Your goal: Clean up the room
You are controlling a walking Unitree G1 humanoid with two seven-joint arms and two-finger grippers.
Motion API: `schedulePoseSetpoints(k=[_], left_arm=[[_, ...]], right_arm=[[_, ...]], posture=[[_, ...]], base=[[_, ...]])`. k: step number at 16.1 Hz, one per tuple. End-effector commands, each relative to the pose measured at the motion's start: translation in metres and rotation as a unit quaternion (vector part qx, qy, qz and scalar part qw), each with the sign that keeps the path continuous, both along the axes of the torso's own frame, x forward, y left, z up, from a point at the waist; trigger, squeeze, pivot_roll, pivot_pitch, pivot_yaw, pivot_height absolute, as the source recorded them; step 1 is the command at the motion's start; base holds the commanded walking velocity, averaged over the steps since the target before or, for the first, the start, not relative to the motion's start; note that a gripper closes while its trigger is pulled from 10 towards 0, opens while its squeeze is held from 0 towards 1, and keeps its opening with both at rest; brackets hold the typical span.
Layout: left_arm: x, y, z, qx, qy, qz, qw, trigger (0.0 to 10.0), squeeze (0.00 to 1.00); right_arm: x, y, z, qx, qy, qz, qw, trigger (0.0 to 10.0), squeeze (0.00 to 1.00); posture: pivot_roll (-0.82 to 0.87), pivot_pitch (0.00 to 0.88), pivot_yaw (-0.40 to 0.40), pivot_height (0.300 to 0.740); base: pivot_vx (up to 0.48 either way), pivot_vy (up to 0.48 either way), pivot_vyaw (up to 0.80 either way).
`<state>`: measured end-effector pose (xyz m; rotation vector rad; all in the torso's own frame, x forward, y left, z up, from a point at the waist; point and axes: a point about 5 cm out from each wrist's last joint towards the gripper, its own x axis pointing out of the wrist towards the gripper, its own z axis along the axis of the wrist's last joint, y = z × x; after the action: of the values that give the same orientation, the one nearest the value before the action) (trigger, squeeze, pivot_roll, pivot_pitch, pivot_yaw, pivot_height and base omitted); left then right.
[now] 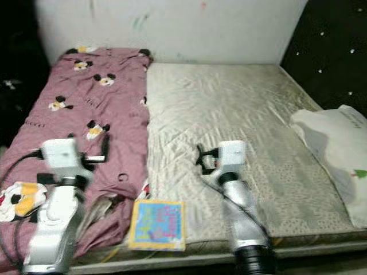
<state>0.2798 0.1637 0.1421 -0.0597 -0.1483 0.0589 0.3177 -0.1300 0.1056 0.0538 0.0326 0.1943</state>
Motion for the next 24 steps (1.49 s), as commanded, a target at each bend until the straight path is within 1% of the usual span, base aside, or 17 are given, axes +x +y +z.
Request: schedulePoseSetpoints(k=[1,5,6,8,10,11,13,15,17,22,24], left_arm=[[0.001,-0.008,-0.001,-0.010,0.004,-0.014,1.000,10.0,0.00],[0.001,-0.012,-0.001,-0.011,0.003,-0.016,1.000,10.0,0.00],[0.000,-0.011,-0.003,-0.008,0.008,-0.012,1.000,10.0,0.00],[-0.002,-0.008,-0.004,0.015,0.008,0.000,1.000,10.0,0.00],[-0.005,0.000,-0.007,0.010,0.019,0.021,1.000,10.0,0.00],[-0.005,0.004,-0.009,0.014,0.027,0.029,0.999,10.0,0.00],[-0.009,0.013,-0.009,0.037,0.020,0.023,0.999,10.0,0.00],[-0.014,0.022,-0.012,0.044,0.021,0.027,0.998,10.0,0.00],[-0.016,0.025,-0.014,0.043,0.030,0.032,0.998,10.0,0.00],[-0.019,0.022,-0.016,0.045,0.030,0.028,0.998,10.0,0.00],[-0.022,0.025,-0.017,0.046,0.034,0.034,0.998,10.0,0.00]], right_arm=[[0.002,-0.010,0.002,-0.008,-0.003,-0.012,1.000,10.0,0.00],[0.002,-0.010,0.001,-0.007,-0.002,-0.017,1.000,10.0,0.00],[0.002,-0.011,0.001,-0.006,-0.002,-0.018,1.000,10.0,0.00],[0.002,-0.011,0.001,-0.005,-0.003,-0.020,1.000,10.0,0.00],[0.002,-0.013,0.003,-0.004,-0.006,-0.026,1.000,10.0,0.00],[0.001,-0.015,0.005,-0.003,-0.010,-0.031,0.999,10.0,0.00],[-0.002,-0.023,0.009,0.003,-0.018,-0.053,0.998,10.0,0.00],[-0.006,-0.029,0.010,0.005,-0.019,-0.065,0.998,10.0,0.00],[-0.010,-0.035,0.005,0.001,-0.005,-0.072,0.997,10.0,0.00],[-0.012,-0.037,0.006,-0.005,-0.001,-0.072,0.997,10.0,0.00],[-0.014,-0.040,0.006,-0.008,0.000,-0.073,0.997,10.0,0.00]], posture=[[0.00,0.084,-0.026,0.740],[0.00,0.084,-0.027,0.740],[0.00,0.084,-0.026,0.740],[0.00,0.084,-0.025,0.740],[0.00,0.085,-0.024,0.740],[0.00,0.085,-0.024,0.740],[0.00,0.087,-0.017,0.740],[0.00,0.094,-0.011,0.740],[0.00,0.100,-0.012,0.740],[0.00,0.110,-0.018,0.740],[0.00,0.114,-0.017,0.740]], base=[[0.000,0.480,0.00],[0.000,0.480,0.00],[0.000,0.319,0.00],[0.000,0.000,0.00],[0.000,0.000,0.00],[0.000,0.000,0.00],[0.000,0.000,0.00],[0.000,0.000,0.00],[0.000,0.000,-0.80],[0.000,0.000,-0.80],[0.000,0.000,0.00]])
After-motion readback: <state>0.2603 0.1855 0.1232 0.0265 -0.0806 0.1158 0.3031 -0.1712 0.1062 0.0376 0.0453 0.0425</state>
